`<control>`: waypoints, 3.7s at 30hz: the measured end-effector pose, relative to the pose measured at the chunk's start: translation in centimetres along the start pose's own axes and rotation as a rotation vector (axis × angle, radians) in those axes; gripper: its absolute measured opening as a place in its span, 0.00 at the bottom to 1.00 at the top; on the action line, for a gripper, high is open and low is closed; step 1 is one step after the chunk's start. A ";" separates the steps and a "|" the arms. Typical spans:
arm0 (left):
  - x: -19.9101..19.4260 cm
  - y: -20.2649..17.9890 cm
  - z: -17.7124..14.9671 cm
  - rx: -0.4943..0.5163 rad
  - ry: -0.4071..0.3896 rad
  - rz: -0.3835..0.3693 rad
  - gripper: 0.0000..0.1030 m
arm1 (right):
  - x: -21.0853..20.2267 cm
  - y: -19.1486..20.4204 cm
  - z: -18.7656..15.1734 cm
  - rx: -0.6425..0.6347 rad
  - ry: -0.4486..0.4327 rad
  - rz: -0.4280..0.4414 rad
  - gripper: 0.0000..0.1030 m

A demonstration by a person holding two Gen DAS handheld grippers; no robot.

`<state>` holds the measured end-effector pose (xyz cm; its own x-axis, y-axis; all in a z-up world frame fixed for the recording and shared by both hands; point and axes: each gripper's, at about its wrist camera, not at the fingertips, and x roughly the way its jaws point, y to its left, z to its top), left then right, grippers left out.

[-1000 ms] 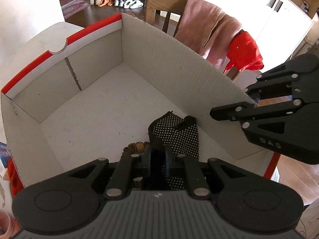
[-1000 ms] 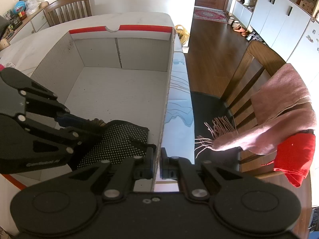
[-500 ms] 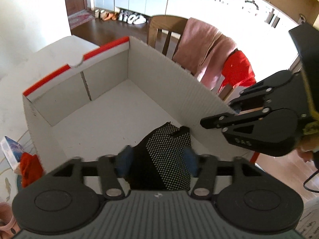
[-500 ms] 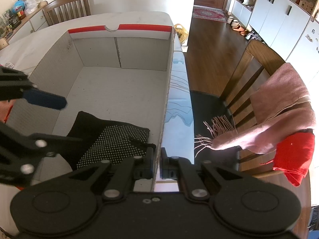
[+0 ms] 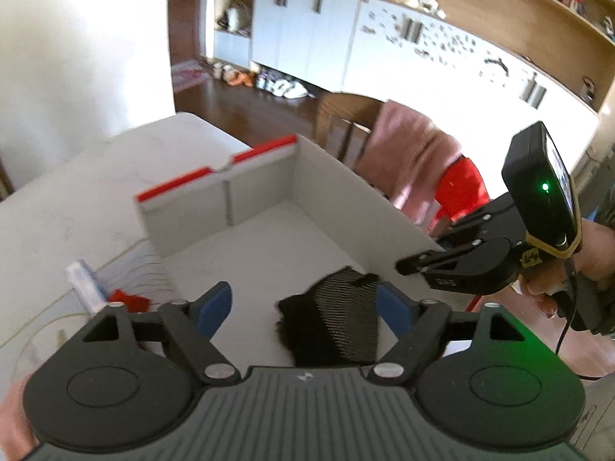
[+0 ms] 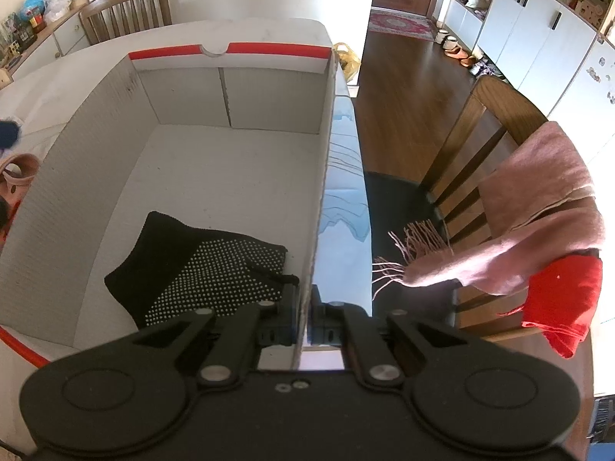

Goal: Organize objects
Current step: 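Lower the glove onto the box floor and open the left gripper, then return the left gripper to the red fabric bundle and grasp it, then lift the red fabric with the left gripper and carry it into the box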

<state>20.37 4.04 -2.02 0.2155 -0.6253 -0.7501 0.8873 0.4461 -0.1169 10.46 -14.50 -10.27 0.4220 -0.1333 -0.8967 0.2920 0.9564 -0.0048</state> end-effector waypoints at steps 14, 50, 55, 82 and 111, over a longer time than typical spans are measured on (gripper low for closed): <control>-2.0 8.5 -4.6 -0.121 0.027 0.171 0.91 | -0.1 0.5 0.2 0.009 0.011 -0.016 0.04; 6.5 13.6 -9.5 -0.209 0.177 0.279 0.65 | 0.2 0.5 0.1 0.009 0.017 -0.022 0.04; 6.3 13.0 -9.5 -0.204 0.189 0.291 0.46 | 0.3 0.5 0.1 0.008 0.017 -0.021 0.04; -2.2 9.8 -6.3 -0.282 0.064 0.175 0.33 | 0.2 0.4 0.0 -0.001 0.009 -0.006 0.04; 6.2 1.8 3.5 -0.186 0.164 0.113 0.33 | 0.2 -0.1 -0.1 -0.009 0.004 0.026 0.05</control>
<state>24.74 -1.31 -4.58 0.2265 -0.4597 -0.8587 0.7678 0.6267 -0.1330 10.48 -14.60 -10.52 0.4257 -0.1074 -0.8985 0.2737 0.9617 0.0147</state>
